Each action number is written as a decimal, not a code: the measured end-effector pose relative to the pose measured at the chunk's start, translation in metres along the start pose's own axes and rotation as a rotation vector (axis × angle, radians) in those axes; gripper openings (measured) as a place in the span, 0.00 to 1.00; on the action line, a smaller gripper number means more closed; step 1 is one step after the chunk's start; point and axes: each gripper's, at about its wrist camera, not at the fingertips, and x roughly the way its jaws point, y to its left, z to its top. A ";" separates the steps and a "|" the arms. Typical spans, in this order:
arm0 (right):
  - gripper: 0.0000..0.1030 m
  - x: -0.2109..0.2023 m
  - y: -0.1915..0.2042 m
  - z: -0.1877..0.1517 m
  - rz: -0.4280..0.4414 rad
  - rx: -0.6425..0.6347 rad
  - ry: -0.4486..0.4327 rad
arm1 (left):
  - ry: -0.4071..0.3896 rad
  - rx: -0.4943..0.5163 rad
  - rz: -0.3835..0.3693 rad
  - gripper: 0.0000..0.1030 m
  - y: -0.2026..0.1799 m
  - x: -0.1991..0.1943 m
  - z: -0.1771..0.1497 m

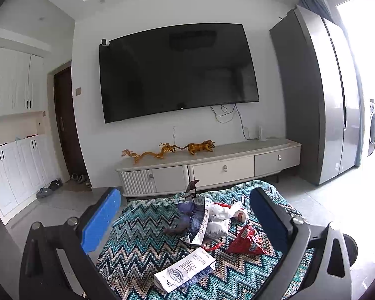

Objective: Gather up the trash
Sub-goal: 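Move both tools toward the trash pile on the zigzag blanket, then grasp the white paper receipt with left tool while right tool grasps red wrapper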

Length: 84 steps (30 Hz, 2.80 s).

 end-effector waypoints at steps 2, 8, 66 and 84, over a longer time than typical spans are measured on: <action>1.00 0.003 0.001 0.000 0.007 -0.001 0.008 | 0.005 -0.003 0.003 1.00 0.002 0.002 0.000; 1.00 0.010 -0.002 -0.002 0.025 0.021 0.031 | 0.035 -0.013 0.004 1.00 0.007 0.015 -0.001; 0.91 0.212 0.165 -0.110 0.635 -0.212 0.639 | 0.502 0.112 -0.287 1.00 0.048 0.151 -0.119; 0.22 0.230 0.134 -0.124 0.751 -0.112 0.730 | 0.632 0.204 -0.335 0.35 -0.001 0.165 -0.156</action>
